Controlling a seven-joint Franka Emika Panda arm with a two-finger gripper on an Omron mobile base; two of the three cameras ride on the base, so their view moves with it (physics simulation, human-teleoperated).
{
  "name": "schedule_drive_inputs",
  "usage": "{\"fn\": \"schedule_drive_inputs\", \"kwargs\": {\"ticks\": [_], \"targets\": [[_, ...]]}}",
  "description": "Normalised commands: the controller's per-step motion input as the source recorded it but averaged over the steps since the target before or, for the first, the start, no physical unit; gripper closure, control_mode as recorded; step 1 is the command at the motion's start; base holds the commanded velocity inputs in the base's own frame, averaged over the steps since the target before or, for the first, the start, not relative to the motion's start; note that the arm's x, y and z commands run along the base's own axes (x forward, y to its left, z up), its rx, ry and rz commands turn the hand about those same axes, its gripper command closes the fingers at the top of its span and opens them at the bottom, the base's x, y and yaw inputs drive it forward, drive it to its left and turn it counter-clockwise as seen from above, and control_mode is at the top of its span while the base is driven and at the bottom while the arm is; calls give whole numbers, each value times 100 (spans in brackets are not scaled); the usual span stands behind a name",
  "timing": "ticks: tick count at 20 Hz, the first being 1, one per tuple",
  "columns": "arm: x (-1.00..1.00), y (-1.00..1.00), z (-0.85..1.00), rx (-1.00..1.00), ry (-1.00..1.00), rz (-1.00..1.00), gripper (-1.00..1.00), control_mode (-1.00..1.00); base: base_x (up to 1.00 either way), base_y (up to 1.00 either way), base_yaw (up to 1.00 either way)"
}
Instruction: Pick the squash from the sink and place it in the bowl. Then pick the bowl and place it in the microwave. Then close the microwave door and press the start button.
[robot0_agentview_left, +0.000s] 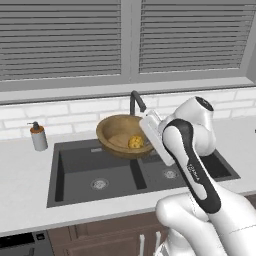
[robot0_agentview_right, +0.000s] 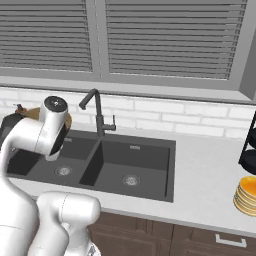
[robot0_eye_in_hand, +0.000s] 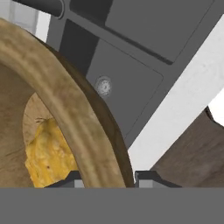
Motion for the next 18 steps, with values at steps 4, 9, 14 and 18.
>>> {"fn": "schedule_drive_inputs", "kwargs": {"ticks": [4, 9, 14, 18], "targets": [[-12, -55, 6, 0, 1, -16, 100, -100, 0, 0, 0], [1, -14, -1, 0, 0, -5, 100, -100, 0, 0, 0], [0, -3, -5, 0, 0, 0, 100, -100, 0, 0, 0], [0, -2, -4, 0, 0, 0, 100, -100, 0, 0, 0]]}}
